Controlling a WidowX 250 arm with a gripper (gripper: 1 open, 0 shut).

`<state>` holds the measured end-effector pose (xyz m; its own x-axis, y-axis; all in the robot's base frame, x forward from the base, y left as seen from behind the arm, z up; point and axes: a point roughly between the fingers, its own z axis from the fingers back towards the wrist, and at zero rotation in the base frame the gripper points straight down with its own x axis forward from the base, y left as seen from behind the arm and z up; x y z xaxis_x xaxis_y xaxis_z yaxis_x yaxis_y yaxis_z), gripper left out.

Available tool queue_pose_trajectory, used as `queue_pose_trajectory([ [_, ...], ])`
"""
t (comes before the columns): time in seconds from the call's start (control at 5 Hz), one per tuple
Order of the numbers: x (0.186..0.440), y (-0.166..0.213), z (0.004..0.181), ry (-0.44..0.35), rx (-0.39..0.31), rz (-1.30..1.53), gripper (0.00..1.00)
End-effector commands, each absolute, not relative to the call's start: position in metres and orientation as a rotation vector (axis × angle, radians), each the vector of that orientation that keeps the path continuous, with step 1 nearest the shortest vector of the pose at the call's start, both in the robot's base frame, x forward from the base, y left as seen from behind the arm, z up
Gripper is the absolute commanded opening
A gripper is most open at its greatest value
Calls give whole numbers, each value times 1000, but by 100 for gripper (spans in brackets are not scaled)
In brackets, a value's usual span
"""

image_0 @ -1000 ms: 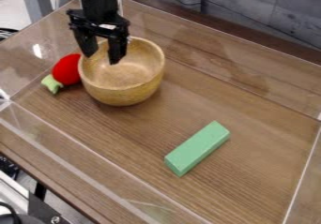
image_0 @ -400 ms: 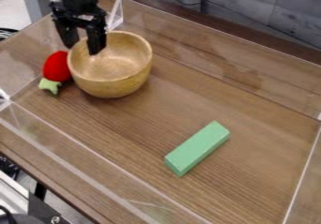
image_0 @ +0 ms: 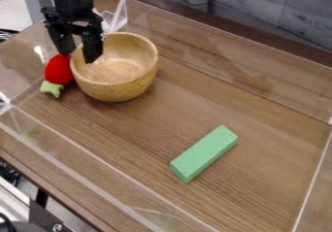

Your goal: Move the red fruit to the left

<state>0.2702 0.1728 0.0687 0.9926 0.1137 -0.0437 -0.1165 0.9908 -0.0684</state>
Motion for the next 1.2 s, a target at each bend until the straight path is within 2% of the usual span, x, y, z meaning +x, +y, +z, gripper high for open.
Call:
queue_pose_trajectory([
  [0.0, 278, 164, 103, -40, -52, 122, 100],
  [0.4, 280, 139, 149, -109, -56, 277, 100],
  [0.6, 282, 121, 153, -133, -61, 231, 100],
  [0.8, 279, 113, 148, -126, -70, 206, 100],
  [1.0, 283, 86, 155, -127, -71, 194, 100],
])
